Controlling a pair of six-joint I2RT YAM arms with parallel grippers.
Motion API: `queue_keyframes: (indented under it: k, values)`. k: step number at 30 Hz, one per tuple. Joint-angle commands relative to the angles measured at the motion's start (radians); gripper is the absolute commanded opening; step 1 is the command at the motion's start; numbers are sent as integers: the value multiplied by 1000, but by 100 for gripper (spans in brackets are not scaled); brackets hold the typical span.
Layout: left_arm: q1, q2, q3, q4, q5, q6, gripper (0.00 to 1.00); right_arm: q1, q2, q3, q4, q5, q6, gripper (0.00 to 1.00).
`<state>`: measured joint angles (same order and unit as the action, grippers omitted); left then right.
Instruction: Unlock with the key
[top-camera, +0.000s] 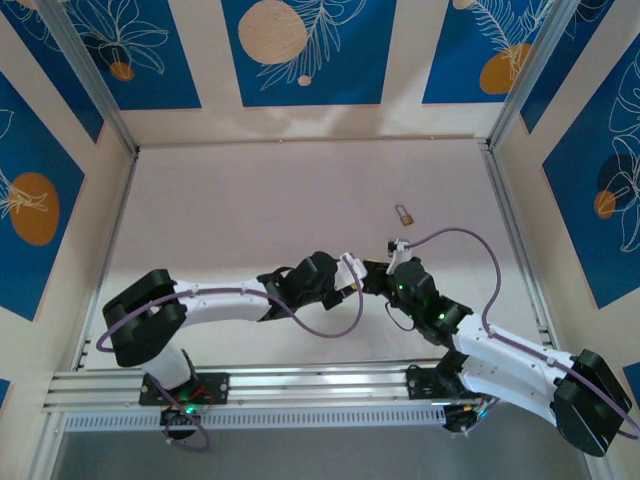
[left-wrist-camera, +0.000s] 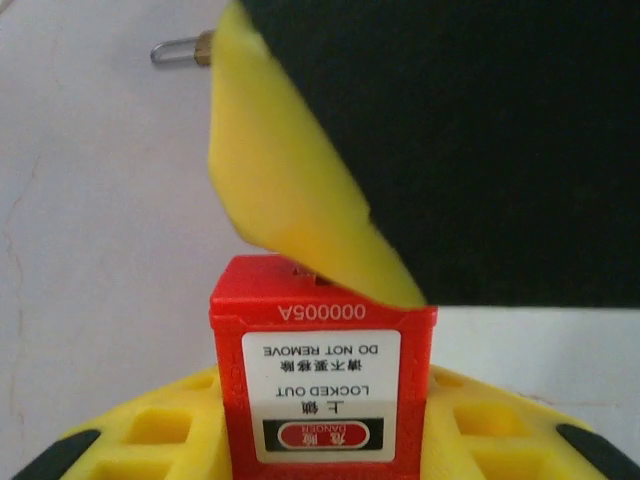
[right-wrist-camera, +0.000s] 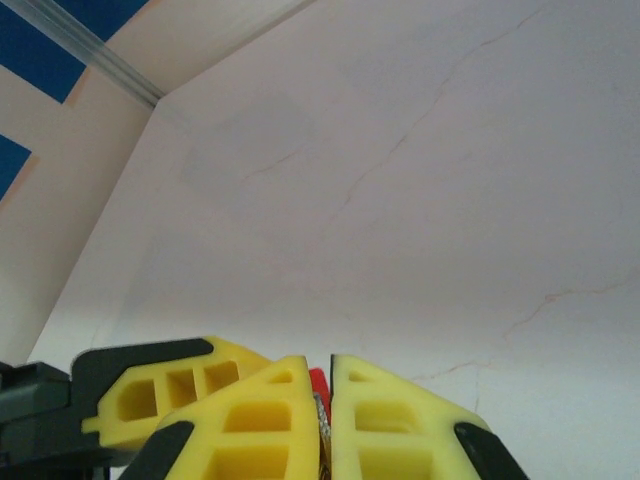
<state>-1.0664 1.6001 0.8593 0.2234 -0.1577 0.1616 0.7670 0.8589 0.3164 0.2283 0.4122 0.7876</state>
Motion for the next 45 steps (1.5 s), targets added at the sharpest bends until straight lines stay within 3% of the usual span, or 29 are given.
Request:
queue_keyframes:
  k: [1, 16, 20, 25, 32, 38, 45]
  values:
    - [14, -39, 61, 225, 49, -44, 22, 42, 26, -20, 2, -137, 0, 0]
    - [26, -68, 45, 214, 66, -31, 22, 40, 54, 12, -18, -199, -19, 1]
    - [30, -78, 32, 190, 56, -19, 22, 18, 10, 27, -69, -178, -27, 10]
    - [30, -88, -39, 182, 35, -31, 22, -40, -99, 58, -164, -189, -37, 30]
    - [30, -75, -80, 163, 39, -47, 22, -136, -251, 94, -264, -242, -58, 44]
    - [29, -54, -82, 165, 52, -56, 22, -205, -288, 122, -331, -286, -67, 47]
    - [29, -61, -75, 154, 69, -55, 22, -245, -179, 143, -328, -303, -62, 45]
